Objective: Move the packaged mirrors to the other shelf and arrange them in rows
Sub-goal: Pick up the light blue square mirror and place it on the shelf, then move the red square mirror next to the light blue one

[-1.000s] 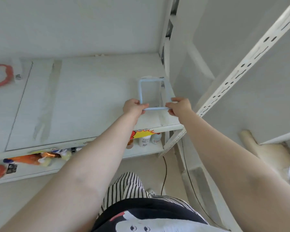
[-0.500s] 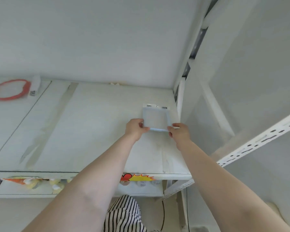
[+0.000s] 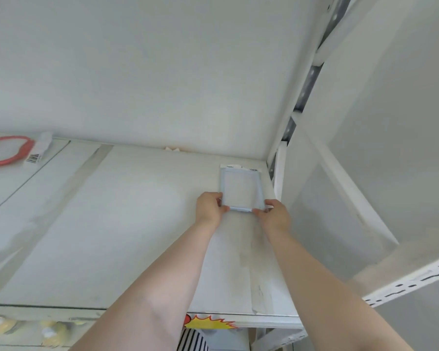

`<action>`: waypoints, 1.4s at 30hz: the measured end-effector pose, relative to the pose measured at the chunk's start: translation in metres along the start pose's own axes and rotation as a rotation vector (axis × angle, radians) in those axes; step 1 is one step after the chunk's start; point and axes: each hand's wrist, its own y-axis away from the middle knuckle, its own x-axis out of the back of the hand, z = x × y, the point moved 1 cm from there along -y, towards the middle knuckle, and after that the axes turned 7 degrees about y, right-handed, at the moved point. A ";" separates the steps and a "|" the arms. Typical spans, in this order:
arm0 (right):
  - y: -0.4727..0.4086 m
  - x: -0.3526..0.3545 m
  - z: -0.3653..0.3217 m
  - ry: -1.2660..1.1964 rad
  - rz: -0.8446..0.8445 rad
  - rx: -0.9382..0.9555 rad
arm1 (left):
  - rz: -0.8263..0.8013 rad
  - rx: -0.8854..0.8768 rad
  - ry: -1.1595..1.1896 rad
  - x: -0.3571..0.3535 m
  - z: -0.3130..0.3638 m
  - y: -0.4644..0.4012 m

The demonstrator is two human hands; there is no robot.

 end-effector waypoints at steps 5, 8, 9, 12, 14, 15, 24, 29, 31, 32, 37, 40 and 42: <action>-0.011 -0.001 0.005 0.174 0.029 -0.006 | 0.011 -0.018 -0.075 -0.009 -0.003 -0.007; -0.012 -0.001 0.006 0.183 0.029 0.003 | 0.012 -0.020 -0.096 -0.010 -0.004 -0.007; -0.012 -0.001 0.006 0.186 0.028 0.001 | 0.014 -0.022 -0.094 -0.010 -0.004 -0.007; -0.011 0.001 0.005 0.192 0.016 -0.003 | 0.019 0.001 -0.093 -0.010 -0.004 -0.007; -0.007 0.004 0.002 0.198 0.027 -0.011 | 0.028 0.023 -0.072 -0.010 -0.002 -0.006; -0.005 0.006 0.000 0.202 0.041 -0.017 | 0.037 0.028 -0.060 -0.009 0.000 -0.006; 0.064 0.032 -0.035 0.303 -0.005 0.192 | -0.052 -0.042 -0.247 0.039 0.033 0.044; 0.135 0.033 -0.059 0.349 -0.187 0.377 | -0.137 -0.095 -0.472 0.098 0.042 0.112; 0.162 0.026 -0.067 0.414 -0.248 0.452 | -0.146 -0.101 -0.549 0.121 0.036 0.138; 0.174 0.023 -0.072 0.452 -0.271 0.488 | -0.147 -0.092 -0.578 0.132 0.031 0.149; 0.228 0.006 -0.091 0.571 -0.330 0.626 | -0.109 -0.005 -0.638 0.185 0.007 0.183; 0.253 -0.005 -0.099 0.622 -0.351 0.691 | -0.103 -0.012 -0.688 0.206 -0.006 0.198; 0.267 -0.014 -0.104 0.650 -0.357 0.720 | -0.104 -0.020 -0.703 0.219 -0.018 0.209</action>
